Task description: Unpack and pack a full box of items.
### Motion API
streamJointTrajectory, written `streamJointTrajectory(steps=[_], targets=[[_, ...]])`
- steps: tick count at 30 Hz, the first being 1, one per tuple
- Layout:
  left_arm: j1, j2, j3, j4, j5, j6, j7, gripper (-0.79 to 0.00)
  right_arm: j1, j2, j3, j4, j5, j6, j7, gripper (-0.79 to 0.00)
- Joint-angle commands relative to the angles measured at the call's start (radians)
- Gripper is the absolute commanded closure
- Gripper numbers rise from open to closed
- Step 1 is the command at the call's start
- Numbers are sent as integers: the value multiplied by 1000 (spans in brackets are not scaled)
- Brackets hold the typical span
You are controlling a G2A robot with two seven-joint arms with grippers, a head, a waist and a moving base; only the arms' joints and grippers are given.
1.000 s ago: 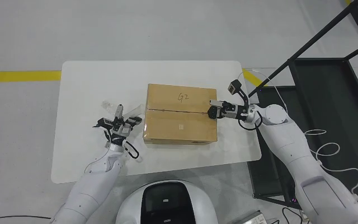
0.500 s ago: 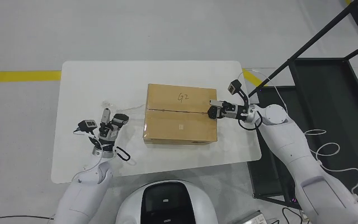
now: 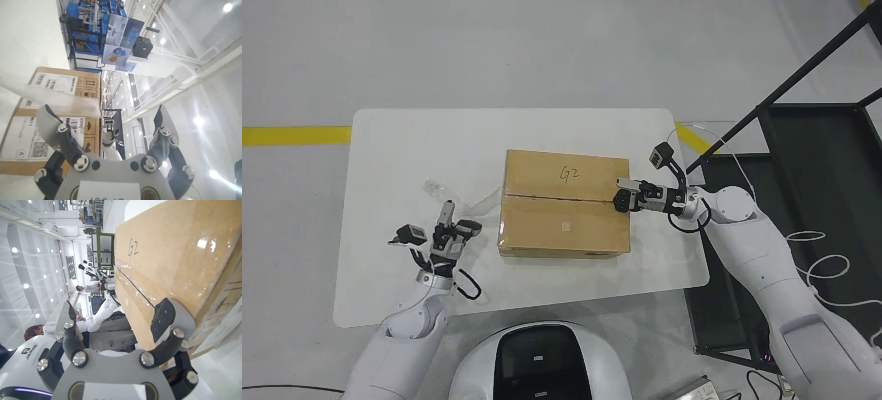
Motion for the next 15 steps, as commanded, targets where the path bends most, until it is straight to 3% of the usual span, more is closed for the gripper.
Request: streamJointTrajectory(steps=[1, 10, 15], targets=[[-21, -6, 7, 48, -2, 20, 14, -785, 0, 0, 0, 0, 0, 0, 0, -785], [-129, -34, 28, 190, 32, 40, 82, -785, 0, 0, 0, 0, 0, 0, 0, -785], [-156, -41, 12, 213, 56, 12, 115, -785, 0, 0, 0, 0, 0, 0, 0, -785]])
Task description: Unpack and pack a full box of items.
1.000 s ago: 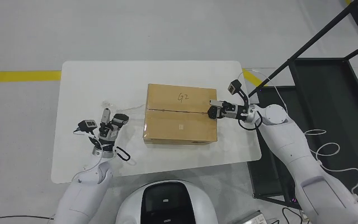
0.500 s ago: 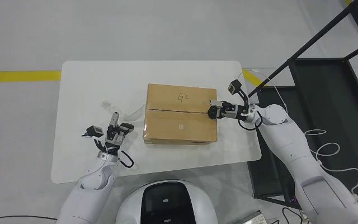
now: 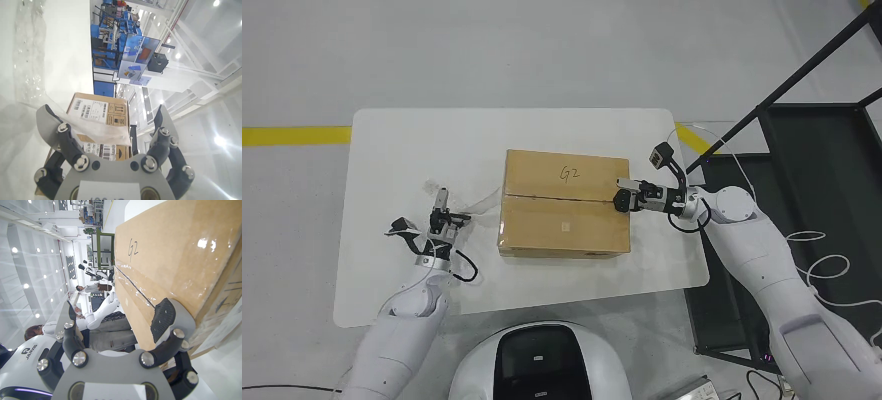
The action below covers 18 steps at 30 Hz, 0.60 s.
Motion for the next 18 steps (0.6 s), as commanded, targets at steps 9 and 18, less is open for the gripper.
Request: streamJointTrajectory(steps=[9, 18], targets=[[71, 15, -97, -149, 146, -81, 54, -785, 0, 0, 0, 0, 0, 0, 0, -785], [119, 16, -122, -264, 179, -17, 31, -785, 0, 0, 0, 0, 0, 0, 0, -785]])
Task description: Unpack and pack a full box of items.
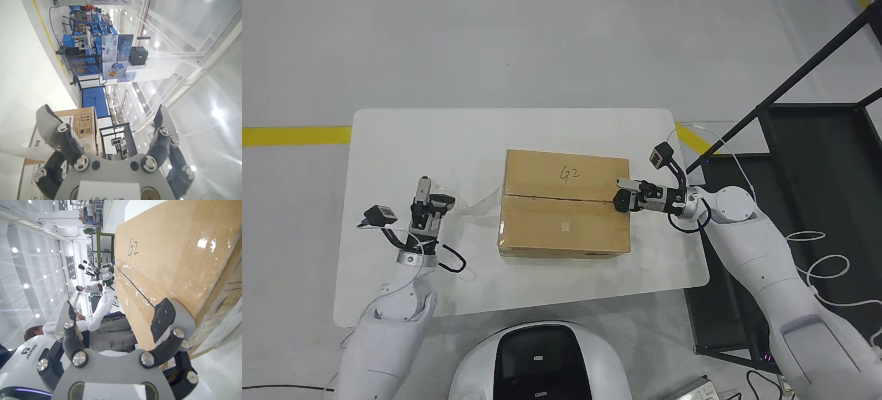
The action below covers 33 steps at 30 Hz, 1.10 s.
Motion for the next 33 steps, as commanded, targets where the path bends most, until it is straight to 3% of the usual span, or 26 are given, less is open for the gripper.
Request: streamJointTrajectory(steps=[1, 8, 13, 26, 33], targets=[[21, -2, 8, -22, -47, 33, -39, -785, 0, 0, 0, 0, 0, 0, 0, -785], [112, 2, 9, -82, -186, 99, -199, -785, 0, 0, 0, 0, 0, 0, 0, -785], [131, -3, 29, -71, -228, 151, -225, -785, 0, 0, 0, 0, 0, 0, 0, -785], [-52, -55, 127, 172, -412, 102, -297, -785, 0, 0, 0, 0, 0, 0, 0, -785], [-106, -80, 158, 242, -447, 31, -326, -785, 0, 0, 0, 0, 0, 0, 0, -785]])
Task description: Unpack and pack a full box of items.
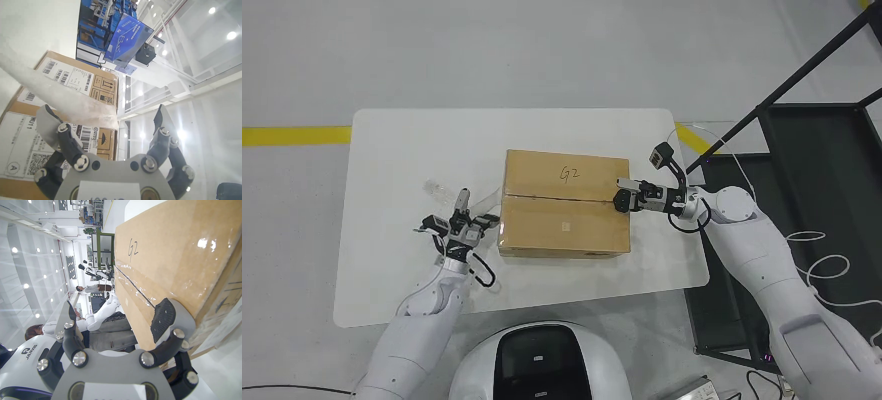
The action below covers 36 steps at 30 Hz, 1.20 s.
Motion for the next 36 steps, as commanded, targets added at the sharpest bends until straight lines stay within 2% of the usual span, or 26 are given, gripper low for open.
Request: streamJointTrajectory(steps=[1, 8, 17, 22, 36], targets=[[-12, -6, 4, 15, -5, -25, 1, -785, 0, 0, 0, 0, 0, 0, 0, -785], [-36, -25, 10, 50, -13, -128, 6, -785, 0, 0, 0, 0, 0, 0, 0, -785], [-22, -32, -21, 6, 73, -256, 62, -785, 0, 0, 0, 0, 0, 0, 0, -785], [-6, -35, -25, -46, 122, -283, 73, -785, 0, 0, 0, 0, 0, 0, 0, -785], [11, -44, -21, -165, 251, -271, 77, -785, 0, 0, 0, 0, 0, 0, 0, -785]])
